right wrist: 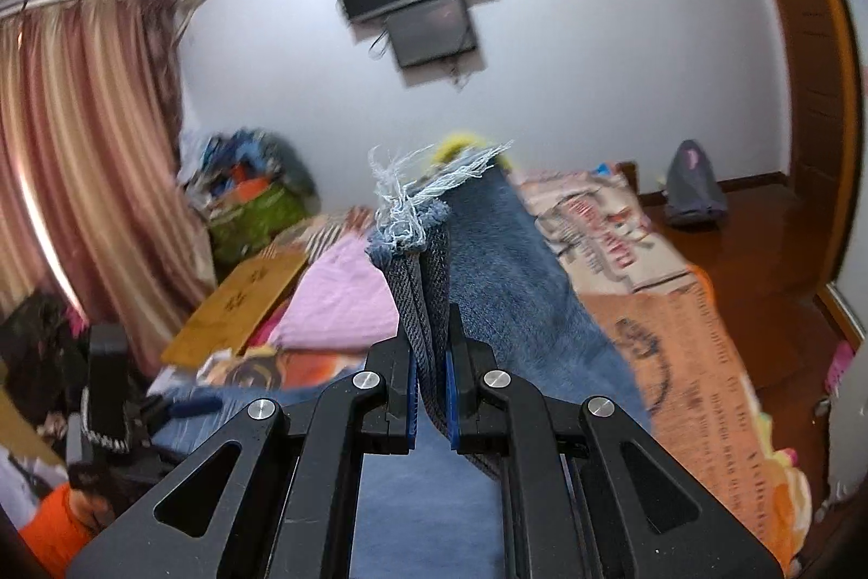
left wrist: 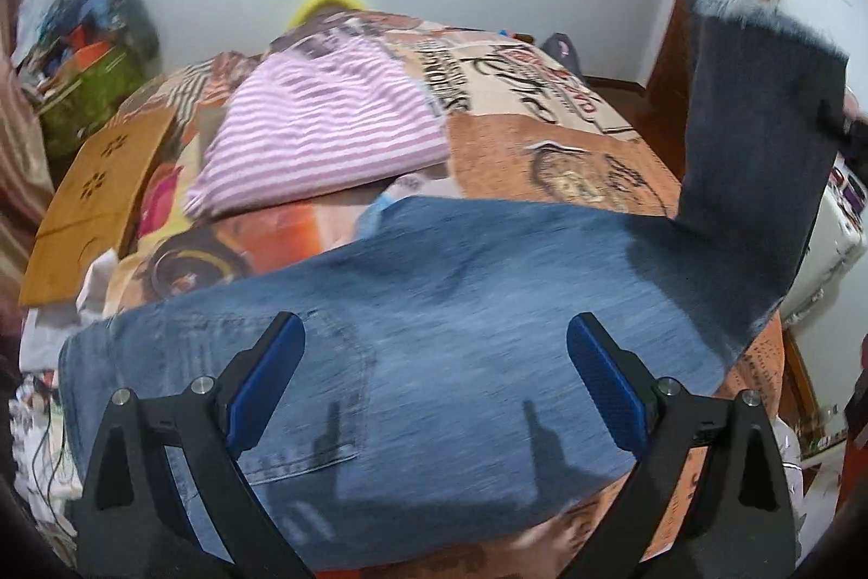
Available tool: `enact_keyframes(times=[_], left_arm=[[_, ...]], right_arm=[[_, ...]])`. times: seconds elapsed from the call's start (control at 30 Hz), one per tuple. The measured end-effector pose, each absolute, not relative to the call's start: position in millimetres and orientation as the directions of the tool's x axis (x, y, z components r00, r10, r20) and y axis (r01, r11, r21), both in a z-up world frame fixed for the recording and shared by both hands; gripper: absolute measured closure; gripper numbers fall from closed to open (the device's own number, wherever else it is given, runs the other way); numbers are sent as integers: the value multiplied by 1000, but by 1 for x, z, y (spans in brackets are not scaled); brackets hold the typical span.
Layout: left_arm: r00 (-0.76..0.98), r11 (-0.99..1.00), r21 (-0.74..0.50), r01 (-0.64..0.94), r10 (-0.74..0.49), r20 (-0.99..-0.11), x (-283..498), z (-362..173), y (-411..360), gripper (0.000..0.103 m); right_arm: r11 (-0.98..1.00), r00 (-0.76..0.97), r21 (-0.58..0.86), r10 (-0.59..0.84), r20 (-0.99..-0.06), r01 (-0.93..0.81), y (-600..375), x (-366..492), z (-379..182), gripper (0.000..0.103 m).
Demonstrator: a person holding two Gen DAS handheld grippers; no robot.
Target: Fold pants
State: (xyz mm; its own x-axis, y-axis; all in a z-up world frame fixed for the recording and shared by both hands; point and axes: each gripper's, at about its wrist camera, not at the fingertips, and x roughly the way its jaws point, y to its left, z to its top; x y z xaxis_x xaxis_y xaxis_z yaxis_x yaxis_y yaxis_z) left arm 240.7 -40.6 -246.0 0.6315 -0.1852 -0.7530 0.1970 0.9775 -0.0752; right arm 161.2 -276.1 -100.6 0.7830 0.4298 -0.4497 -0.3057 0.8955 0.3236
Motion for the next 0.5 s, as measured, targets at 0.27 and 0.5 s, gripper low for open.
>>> enact_keyframes(times=[0.27,0.5], left_arm=[[627,988,-76,133,-144,-766,235,-257,-11,4],[623,991,-79,111,-131,-771,235,-257,-8,4]], right_arm=[[862,636,337,507,-582,-378,-221,169,-154,96],[854,484,326,503,-716,-405,-188,170,-219,92]])
